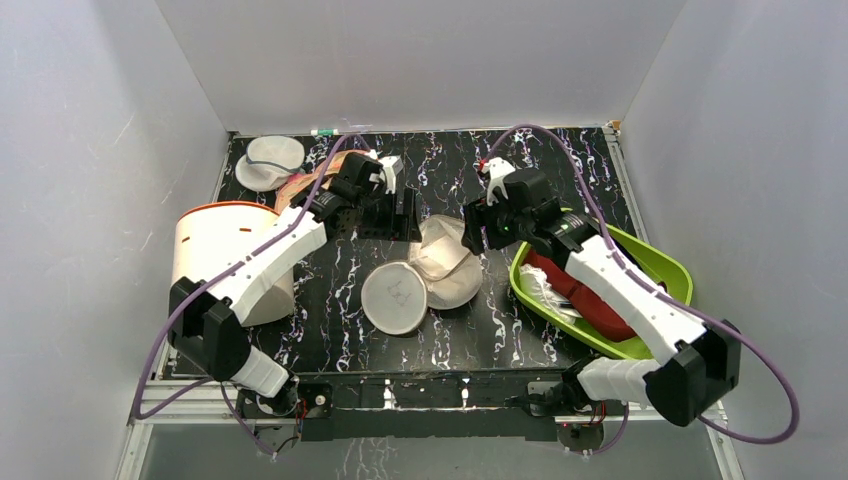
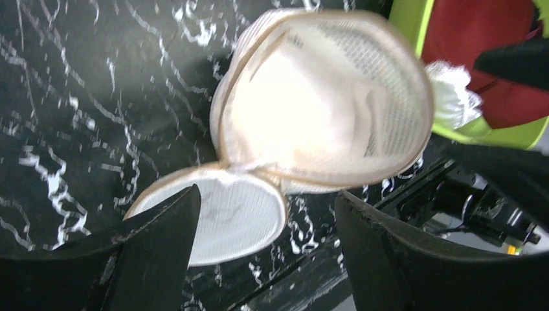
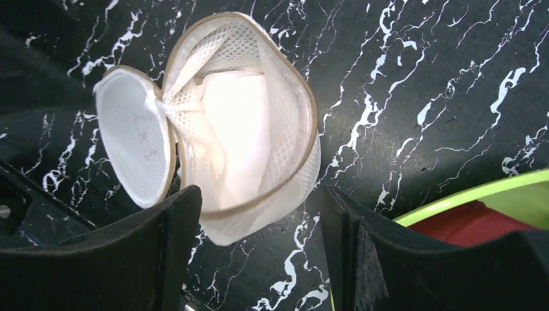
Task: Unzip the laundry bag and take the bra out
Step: Unzip the laundry bag at the center of the board, then pick up the bra from the laundry bag.
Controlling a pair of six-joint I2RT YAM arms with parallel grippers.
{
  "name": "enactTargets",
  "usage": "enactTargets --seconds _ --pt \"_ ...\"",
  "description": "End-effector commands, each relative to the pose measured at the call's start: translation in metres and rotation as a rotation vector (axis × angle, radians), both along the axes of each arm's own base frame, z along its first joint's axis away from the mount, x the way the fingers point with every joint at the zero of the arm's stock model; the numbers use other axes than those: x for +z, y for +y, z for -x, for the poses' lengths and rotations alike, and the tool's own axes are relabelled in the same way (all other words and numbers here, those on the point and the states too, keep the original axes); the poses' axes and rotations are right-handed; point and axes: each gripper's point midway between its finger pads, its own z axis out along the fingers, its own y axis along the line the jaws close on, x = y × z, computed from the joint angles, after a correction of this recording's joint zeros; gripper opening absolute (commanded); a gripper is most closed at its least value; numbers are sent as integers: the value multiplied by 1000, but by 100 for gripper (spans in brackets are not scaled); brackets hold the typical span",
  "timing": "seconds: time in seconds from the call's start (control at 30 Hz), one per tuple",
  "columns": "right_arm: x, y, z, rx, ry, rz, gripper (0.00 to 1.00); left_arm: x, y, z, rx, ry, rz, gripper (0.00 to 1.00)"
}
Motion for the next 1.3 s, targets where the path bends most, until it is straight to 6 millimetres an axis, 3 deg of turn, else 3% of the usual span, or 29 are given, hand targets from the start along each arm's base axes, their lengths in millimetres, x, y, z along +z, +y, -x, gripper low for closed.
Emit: enactTargets --seconds 0.0,0.1,0.27,0.37,0.47,0.53,0.73,0.97,1.07,1.27 --pt "21 4 6 -10 -61 -94 66 21 -31 -31 -24 -75 107 75" --pt "18 14 13 27 -23 -142 64 16 -42 -46 -49 -73 104 74" --pt "16 35 18 75 53 -230 56 -4 -42 -72 -12 -21 121 69" --pt "19 56 23 130 91 -340 52 -17 -50 -71 -55 69 216 67" --pt "7 66 23 151 142 -375 46 -26 -58 -63 -125 88 291 65" --pt "-9 67 23 143 181 -357 43 -32 -61 -56 -162 97 316 61" --pt "-51 50 33 93 255 -257 37 -50 -57 -45 -173 138 306 36" --pt "-86 30 44 13 259 -218 36 -46 -66 -36 -203 181 388 16" --pt "-74 31 36 10 223 -215 36 -42 -69 -33 -219 173 410 10" --pt "-33 34 2 -18 53 -231 37 -37 -72 -31 -229 153 418 0"
